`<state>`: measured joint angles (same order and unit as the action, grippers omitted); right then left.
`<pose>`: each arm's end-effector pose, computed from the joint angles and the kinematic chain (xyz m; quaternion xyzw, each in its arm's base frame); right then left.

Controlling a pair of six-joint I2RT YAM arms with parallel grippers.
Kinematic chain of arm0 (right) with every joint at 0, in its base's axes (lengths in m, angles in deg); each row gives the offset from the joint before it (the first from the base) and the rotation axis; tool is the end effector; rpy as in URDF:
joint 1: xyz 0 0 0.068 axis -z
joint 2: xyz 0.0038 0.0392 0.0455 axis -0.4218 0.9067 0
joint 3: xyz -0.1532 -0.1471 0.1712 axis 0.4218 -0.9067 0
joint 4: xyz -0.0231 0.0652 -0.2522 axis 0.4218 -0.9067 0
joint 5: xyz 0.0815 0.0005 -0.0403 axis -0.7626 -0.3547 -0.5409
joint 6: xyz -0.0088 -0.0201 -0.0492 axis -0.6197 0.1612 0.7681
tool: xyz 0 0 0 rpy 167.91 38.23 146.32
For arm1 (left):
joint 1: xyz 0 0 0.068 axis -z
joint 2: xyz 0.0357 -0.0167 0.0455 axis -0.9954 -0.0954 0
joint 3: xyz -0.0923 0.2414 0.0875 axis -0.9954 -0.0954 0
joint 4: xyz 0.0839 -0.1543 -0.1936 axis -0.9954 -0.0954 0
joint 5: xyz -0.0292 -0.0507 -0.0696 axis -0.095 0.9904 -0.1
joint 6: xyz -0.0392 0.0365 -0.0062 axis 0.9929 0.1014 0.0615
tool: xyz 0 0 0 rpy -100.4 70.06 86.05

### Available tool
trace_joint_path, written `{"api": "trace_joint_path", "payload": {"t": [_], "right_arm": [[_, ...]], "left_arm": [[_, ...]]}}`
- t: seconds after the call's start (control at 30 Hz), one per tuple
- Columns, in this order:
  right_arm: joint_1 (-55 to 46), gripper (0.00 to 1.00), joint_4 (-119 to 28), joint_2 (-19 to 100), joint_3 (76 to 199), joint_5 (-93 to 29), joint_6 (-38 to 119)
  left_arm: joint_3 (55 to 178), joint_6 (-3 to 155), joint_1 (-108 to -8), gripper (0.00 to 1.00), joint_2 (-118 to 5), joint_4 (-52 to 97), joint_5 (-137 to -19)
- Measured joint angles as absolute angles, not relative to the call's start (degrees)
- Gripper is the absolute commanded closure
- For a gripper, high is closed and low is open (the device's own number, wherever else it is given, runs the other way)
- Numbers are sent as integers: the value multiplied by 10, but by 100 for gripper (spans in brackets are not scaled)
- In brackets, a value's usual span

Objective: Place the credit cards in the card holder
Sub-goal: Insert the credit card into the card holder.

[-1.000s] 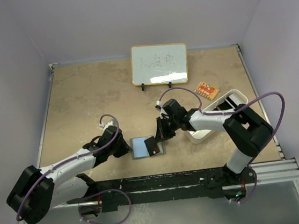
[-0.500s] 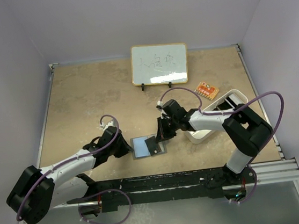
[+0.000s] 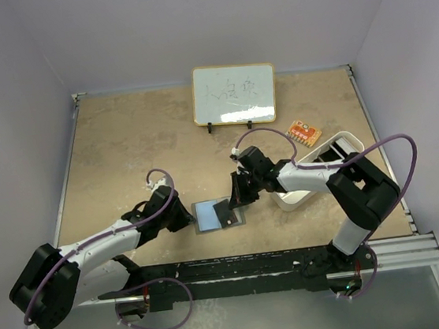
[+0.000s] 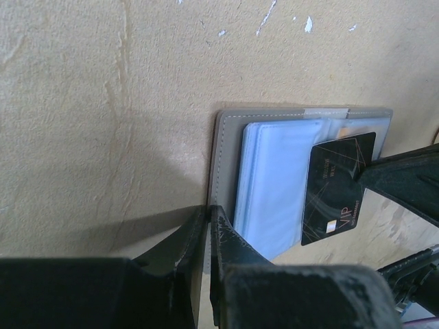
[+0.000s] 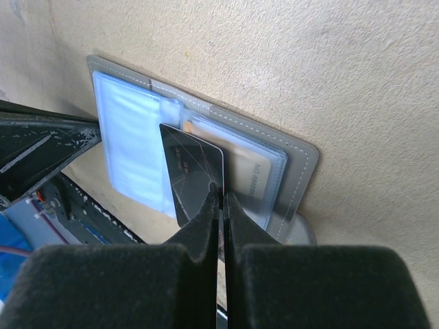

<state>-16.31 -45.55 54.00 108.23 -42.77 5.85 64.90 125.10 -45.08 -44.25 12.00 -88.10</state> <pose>0.2331 0.2198 0.1539 -0.0563 0.9230 0.3447 0.1616 0.1475 -0.1201 0.1399 -0.1771 0.9276 -0.2429 0.2218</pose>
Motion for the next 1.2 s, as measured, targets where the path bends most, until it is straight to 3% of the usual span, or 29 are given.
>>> {"api": "trace_joint_path", "payload": {"t": [1.2], "right_arm": [[-178,100,-431,549,1091,-401,39]], "left_arm": [[646,1251,-451,95,-461,152,-857]]}}
